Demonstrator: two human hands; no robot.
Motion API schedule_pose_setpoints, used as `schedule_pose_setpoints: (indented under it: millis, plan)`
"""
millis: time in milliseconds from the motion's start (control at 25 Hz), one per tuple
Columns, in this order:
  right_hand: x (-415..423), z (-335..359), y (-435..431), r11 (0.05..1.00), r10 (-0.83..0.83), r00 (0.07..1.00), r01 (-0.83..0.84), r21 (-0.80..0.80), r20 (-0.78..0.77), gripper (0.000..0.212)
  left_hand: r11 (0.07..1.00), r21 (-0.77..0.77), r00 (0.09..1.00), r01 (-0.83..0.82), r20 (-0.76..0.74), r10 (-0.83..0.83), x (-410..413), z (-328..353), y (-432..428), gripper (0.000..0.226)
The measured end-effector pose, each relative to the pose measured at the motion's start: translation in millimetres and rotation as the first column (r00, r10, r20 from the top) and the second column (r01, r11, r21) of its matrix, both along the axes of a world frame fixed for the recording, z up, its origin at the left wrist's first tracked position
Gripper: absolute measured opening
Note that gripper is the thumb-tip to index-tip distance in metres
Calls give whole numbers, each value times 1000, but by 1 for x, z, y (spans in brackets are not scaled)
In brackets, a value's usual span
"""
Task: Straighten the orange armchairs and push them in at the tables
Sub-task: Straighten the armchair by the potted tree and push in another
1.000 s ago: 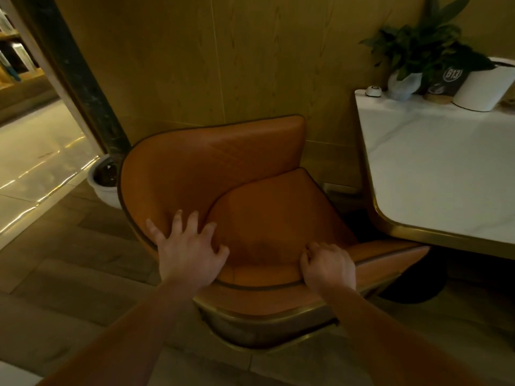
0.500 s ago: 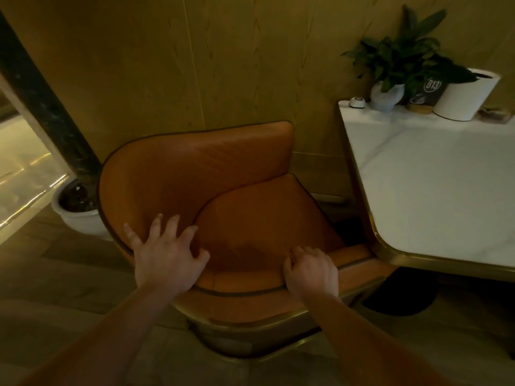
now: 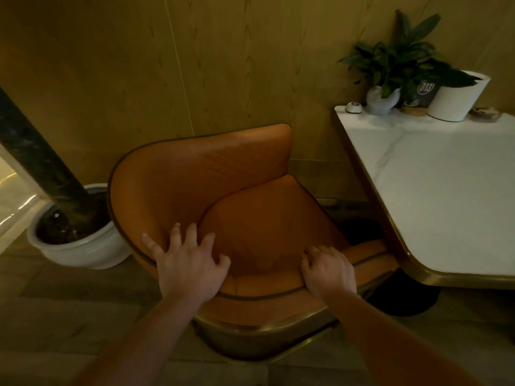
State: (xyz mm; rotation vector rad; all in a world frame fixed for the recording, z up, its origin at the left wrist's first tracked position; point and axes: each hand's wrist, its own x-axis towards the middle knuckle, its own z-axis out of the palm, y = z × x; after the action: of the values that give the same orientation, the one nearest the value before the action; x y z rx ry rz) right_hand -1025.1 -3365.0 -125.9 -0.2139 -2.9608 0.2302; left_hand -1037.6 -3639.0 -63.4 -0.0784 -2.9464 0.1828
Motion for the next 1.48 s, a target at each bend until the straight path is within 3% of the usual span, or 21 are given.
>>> schedule_pose_setpoints:
  millis: [200, 520, 880, 1040, 1240, 1480]
  plan:
    - [-20, 2, -1, 1000, -13, 998, 14, -24, 58, 37, 1000, -7, 1000, -4, 15, 4, -23, 0, -2, 62]
    - [-51, 1, 1, 1000, -9, 1000, 9, -15, 10, 33, 1000, -4, 1000, 10, 10, -9, -55, -1, 0, 55]
    - [-83, 2, 16, 1000, 20, 997, -21, 16, 76, 39, 999, -30, 993, -41, 108, 44, -80, 5, 16, 58]
    - [-81, 5, 15, 1000, 30, 987, -29, -9, 160, 42, 996, -57, 980, -71, 180, 80, -75, 12, 18, 56]
    - [-91, 22, 17, 995, 93, 920, -76, -59, 381, 48, 991, -114, 946, -66, 310, 99, -77, 20, 19, 64]
    - [-81, 56, 3, 991, 81, 940, -41, -124, 331, 53, 997, 60, 933, -41, 361, 17, -80, 63, 3, 63]
